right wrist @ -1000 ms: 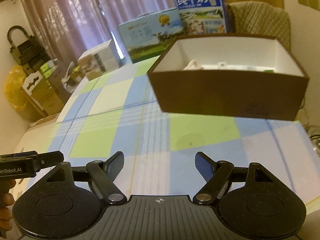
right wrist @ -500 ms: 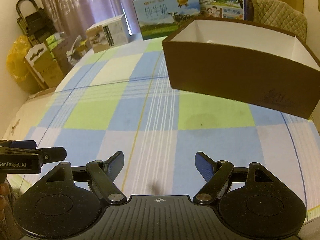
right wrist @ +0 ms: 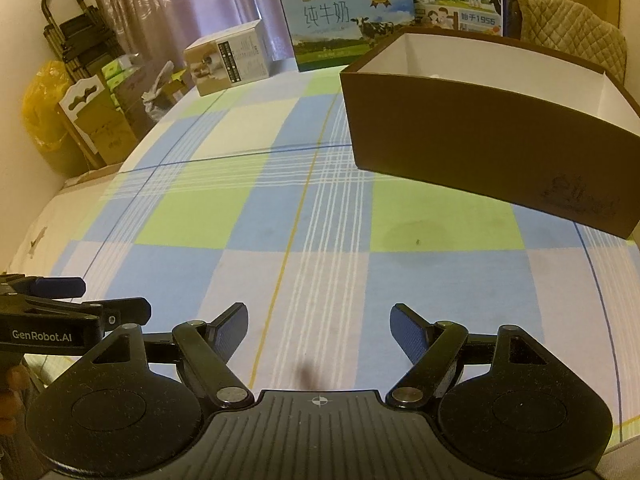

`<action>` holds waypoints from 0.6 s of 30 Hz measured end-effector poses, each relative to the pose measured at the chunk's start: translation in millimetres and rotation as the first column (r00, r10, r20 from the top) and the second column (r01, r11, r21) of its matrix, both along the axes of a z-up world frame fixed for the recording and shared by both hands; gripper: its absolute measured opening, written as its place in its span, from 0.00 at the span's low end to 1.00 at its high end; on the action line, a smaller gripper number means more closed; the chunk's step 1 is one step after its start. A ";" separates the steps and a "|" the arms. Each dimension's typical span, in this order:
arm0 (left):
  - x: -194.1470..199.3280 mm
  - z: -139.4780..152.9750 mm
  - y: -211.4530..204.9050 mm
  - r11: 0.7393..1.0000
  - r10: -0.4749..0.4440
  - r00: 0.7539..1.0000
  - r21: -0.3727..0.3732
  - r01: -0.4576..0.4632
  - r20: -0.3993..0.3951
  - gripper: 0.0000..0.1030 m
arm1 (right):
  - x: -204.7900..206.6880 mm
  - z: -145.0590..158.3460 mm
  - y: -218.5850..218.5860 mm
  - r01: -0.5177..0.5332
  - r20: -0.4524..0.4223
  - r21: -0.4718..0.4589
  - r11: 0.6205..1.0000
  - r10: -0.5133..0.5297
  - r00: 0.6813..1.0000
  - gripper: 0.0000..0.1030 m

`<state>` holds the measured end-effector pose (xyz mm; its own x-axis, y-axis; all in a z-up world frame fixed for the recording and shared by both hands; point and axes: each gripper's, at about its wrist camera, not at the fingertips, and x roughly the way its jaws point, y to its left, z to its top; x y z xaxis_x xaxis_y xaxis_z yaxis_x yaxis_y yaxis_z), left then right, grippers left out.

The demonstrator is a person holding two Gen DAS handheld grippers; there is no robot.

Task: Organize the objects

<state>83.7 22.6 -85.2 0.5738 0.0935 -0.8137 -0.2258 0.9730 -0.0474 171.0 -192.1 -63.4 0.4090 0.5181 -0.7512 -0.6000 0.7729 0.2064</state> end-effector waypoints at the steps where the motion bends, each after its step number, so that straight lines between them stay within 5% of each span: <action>1: 0.1 0.0 0.0 1.000 0.000 1.000 0.000 0.000 0.001 0.99 | 0.1 0.2 0.1 0.000 0.000 -0.001 1.000 0.000 1.000 0.73; 18: 0.9 -2.8 1.3 1.000 0.002 1.000 -0.018 -0.002 -0.010 0.99 | 0.9 -0.1 0.6 0.001 -0.003 -0.011 1.000 -0.001 1.000 0.73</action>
<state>84.5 23.8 -88.0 0.5653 0.0802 -0.8210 -0.2283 0.9716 -0.0623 171.9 -191.5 -63.5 0.4072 0.5090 -0.7584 -0.5984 0.7760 0.1995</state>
